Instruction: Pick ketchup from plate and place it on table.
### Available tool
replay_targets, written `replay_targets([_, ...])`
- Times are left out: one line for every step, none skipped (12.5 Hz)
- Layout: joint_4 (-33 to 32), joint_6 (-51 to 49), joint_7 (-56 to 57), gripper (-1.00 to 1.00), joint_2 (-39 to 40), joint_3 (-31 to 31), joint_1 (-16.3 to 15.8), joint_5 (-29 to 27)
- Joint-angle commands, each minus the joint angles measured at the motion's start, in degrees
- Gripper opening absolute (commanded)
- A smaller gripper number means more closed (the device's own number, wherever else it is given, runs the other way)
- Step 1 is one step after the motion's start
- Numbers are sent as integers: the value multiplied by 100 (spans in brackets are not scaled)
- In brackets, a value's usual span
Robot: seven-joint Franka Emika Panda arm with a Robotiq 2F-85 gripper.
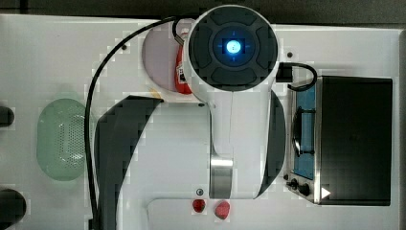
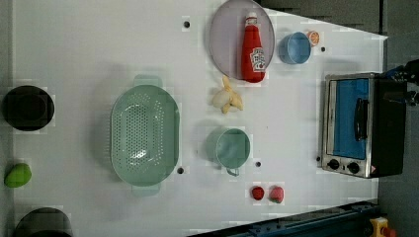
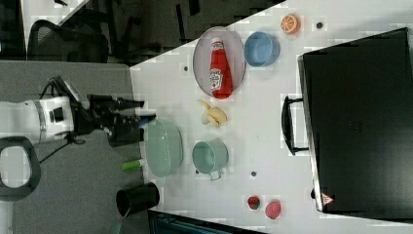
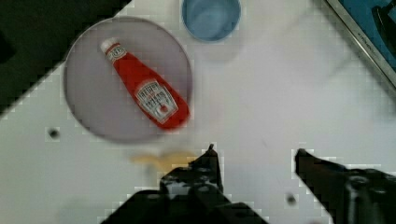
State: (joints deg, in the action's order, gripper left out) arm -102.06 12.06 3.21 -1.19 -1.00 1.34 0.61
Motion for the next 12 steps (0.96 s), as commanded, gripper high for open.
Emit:
replay_targets([-729, -868, -172, 59, -1077, -221, 601, -122])
replay_targets([-729, -862, -172, 80, -1068, -223, 601, -122])
replay_targets([-726, -815, -170, 100, -1037, -234, 598, -122])
replay_targets([-722, -702, -163, 100, -974, -254, 594, -122])
replay_targets([-720, -549, -148, 100, -885, -287, 591, -123])
replay_targets([-719, -407, -138, 100, -769, -329, 589, -122])
replay_targets([-716, -294, -120, 100, -634, -380, 584, -122])
replay_targets([-713, -212, -106, 100, -481, -437, 575, -122])
replay_targets([-708, -143, -100, 100, -315, -499, 562, -122])
replay_targets([-701, -61, -98, 100, -138, -559, 550, -122])
replay_targets([-693, 25, -93, 100, 41, -613, 533, -122])
replay_targets([-681, 114, -71, 100, 223, -664, 518, -122])
